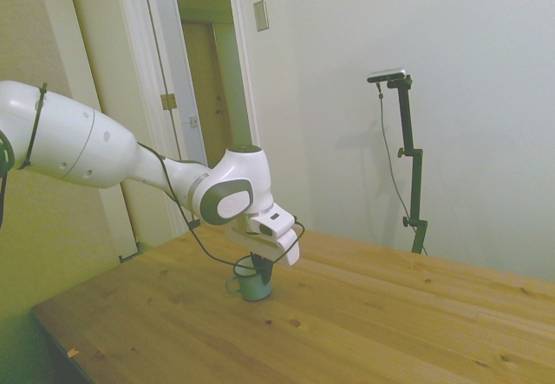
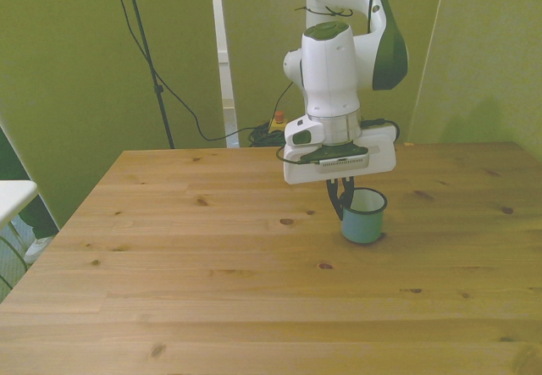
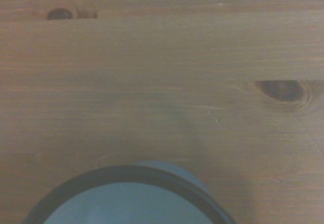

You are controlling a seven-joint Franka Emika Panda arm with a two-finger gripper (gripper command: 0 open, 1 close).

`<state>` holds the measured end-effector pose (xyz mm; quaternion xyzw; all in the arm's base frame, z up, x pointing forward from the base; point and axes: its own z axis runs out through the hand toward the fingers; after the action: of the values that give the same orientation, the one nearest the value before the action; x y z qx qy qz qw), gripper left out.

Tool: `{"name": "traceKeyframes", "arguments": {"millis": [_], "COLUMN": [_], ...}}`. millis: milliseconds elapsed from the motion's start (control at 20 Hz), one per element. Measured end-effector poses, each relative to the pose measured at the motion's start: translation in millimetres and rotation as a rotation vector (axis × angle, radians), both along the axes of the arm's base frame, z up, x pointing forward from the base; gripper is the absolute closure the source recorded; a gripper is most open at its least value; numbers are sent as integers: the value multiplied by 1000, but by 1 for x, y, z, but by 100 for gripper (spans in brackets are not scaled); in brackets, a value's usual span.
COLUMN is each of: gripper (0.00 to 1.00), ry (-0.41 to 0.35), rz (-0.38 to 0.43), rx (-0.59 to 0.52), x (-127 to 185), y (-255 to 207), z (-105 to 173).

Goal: Flip the mug upright

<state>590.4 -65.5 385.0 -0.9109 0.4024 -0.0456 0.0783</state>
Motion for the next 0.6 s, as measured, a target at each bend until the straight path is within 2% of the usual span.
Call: {"name": "traceKeyframes", "arguments": {"millis": [50, 600], "gripper": [0, 0], "ry": [2, 10], "rz": [0, 1], "rx": [0, 1], "x": [0, 2], "y": [0, -1], "z": [-1, -2]}}
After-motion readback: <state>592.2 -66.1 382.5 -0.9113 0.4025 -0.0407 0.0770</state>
